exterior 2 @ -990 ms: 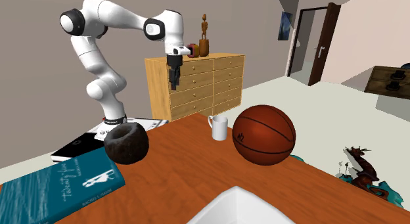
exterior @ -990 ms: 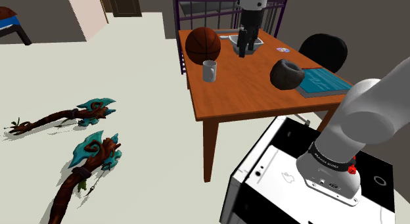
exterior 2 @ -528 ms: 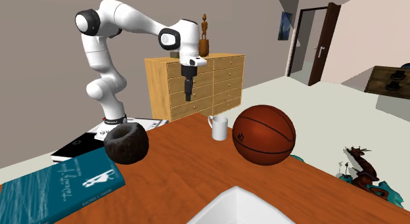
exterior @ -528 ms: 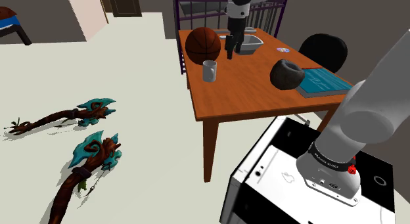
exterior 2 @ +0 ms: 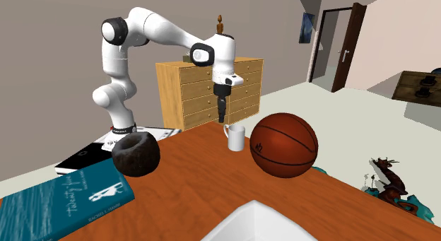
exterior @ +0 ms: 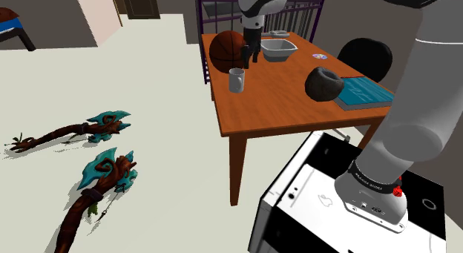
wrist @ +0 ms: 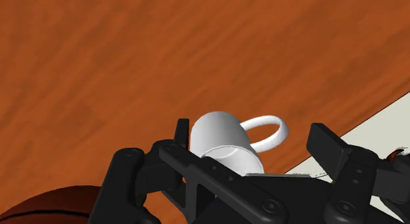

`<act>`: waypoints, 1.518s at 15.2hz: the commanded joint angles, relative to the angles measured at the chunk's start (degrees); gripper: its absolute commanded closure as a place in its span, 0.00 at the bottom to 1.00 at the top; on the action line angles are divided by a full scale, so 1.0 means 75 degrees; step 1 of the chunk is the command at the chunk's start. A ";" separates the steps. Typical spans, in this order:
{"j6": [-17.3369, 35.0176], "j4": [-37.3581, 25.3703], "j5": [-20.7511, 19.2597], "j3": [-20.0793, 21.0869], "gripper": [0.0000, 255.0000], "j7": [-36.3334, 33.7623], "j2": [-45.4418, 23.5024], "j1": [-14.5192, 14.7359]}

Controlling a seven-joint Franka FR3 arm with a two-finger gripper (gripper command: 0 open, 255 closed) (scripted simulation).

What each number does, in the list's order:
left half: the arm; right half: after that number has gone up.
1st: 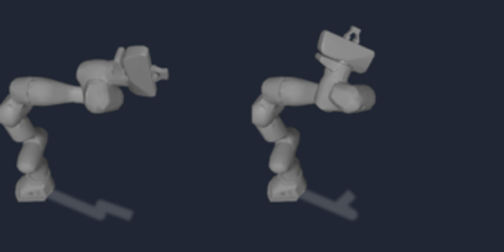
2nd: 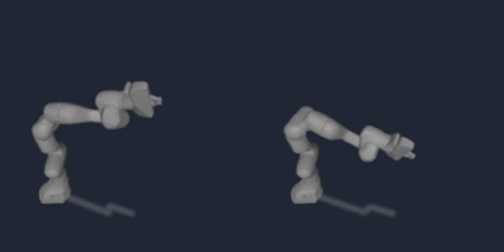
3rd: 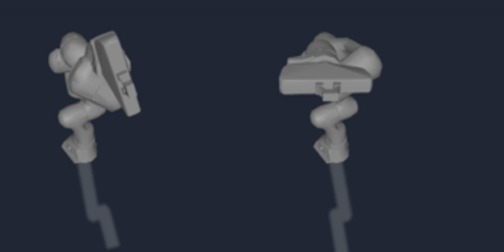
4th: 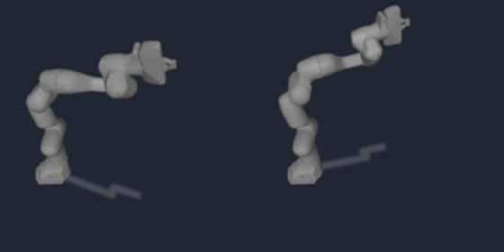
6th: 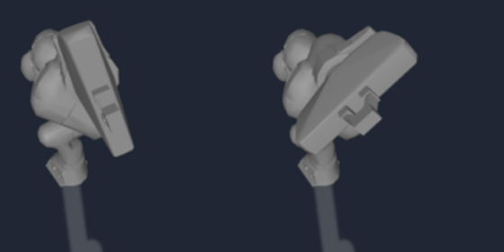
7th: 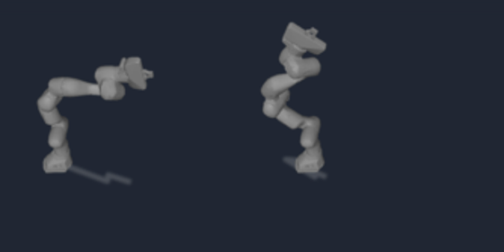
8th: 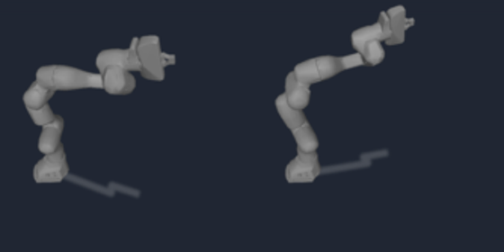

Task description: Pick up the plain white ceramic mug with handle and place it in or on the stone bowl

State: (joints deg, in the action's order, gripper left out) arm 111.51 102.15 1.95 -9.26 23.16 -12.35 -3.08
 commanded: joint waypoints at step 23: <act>0.0275 -0.2206 0.0406 0.0089 1.00 0.0548 -0.2552 -0.0361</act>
State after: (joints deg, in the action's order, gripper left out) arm 113.57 85.60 4.99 -8.59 27.27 -31.49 -5.79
